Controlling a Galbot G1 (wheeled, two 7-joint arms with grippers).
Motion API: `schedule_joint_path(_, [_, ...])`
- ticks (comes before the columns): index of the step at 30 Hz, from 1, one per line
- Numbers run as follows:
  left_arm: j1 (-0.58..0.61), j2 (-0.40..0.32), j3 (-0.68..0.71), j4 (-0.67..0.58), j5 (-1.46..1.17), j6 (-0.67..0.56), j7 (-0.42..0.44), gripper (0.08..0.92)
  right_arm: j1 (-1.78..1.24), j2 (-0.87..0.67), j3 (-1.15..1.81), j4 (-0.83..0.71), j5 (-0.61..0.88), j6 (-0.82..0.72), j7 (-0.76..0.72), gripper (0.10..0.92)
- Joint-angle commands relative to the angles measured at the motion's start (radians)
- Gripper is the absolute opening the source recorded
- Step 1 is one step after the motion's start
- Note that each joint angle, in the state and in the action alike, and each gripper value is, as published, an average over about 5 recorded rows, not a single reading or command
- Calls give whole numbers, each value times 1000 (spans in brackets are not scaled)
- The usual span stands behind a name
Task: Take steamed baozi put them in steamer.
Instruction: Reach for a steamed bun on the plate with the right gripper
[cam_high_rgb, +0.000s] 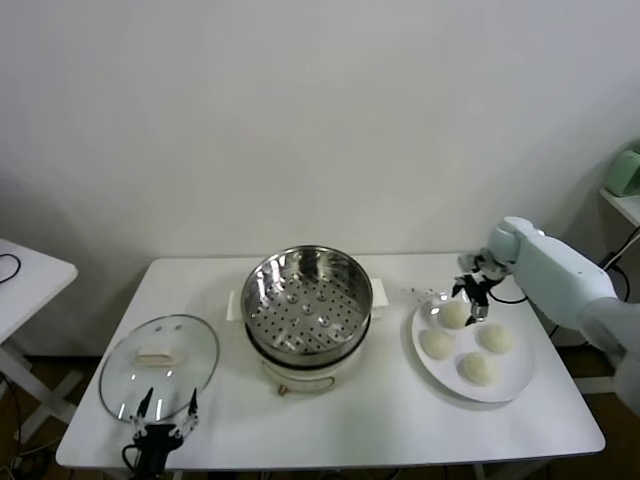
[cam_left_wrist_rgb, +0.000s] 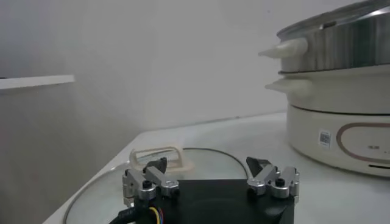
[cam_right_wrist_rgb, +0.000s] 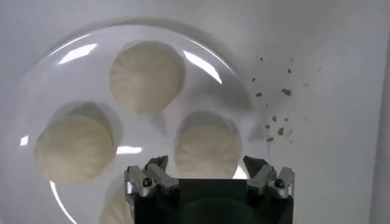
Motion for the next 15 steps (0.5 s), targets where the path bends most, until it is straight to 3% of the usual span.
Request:
schedule_joint_path(1, [0, 2, 0, 2, 3, -1, 0, 823, -8, 38, 10, -43, -45, 13, 7, 813])
schedule_joint_path(9, [-10, 4, -1, 11, 4, -2, 0, 823, 1, 34, 13, -36, -55, 18, 21, 683])
schedule_joint_path(15, [-10, 5, -5, 6, 4, 0, -1, 823, 118, -26, -83, 78, 60, 22, 10, 654])
